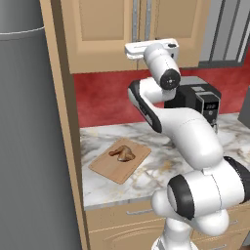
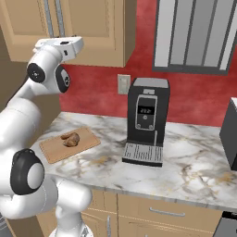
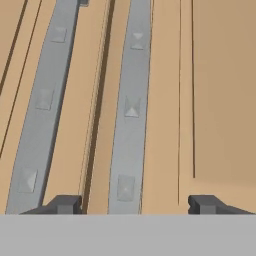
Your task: Open the cabinet, retrieve the rolling pin, and place it next to the meat on the cutting board to prepare for tenderizing.
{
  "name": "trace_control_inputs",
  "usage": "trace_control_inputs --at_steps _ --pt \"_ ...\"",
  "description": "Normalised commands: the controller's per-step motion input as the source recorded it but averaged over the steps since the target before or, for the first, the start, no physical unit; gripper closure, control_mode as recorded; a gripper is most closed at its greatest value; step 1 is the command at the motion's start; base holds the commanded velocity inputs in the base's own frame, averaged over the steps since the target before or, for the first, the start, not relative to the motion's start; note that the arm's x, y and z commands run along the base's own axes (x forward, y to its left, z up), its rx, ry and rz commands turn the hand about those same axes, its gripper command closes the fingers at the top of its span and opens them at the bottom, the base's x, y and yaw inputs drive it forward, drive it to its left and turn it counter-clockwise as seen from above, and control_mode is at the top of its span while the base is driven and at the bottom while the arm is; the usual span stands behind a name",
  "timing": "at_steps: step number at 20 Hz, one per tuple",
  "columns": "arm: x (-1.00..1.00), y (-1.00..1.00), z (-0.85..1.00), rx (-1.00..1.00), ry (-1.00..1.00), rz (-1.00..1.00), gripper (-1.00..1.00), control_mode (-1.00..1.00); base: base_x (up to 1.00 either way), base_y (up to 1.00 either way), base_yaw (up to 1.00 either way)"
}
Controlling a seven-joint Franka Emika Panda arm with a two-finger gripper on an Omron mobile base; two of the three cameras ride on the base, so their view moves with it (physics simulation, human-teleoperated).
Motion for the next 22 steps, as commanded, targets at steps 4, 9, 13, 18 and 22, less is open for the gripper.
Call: trace_control_inputs --at_steps 4,9,13,18,22 --pt "0.39 0.11 0.00 0.00 0.00 0.00 1.00 -1.00 0.00 0.00 0.00" --pt "0.38 0.14 -0.02 0.00 0.00 0.00 1.00 -1.00 0.00 0.00 0.00" --pt "0.18 0.16 -0.04 0.00 0.00 0.00 1.00 -1.00 0.00 0.00 0.00" --pt "0.00 0.05 -0.07 -0.02 0.05 0.00 1.00 -1.00 0.00 0.00 0.00" --pt "-0.03 0.18 -0.19 -0.05 0.00 0.00 1.00 -1.00 0.00 0.00 0.00"
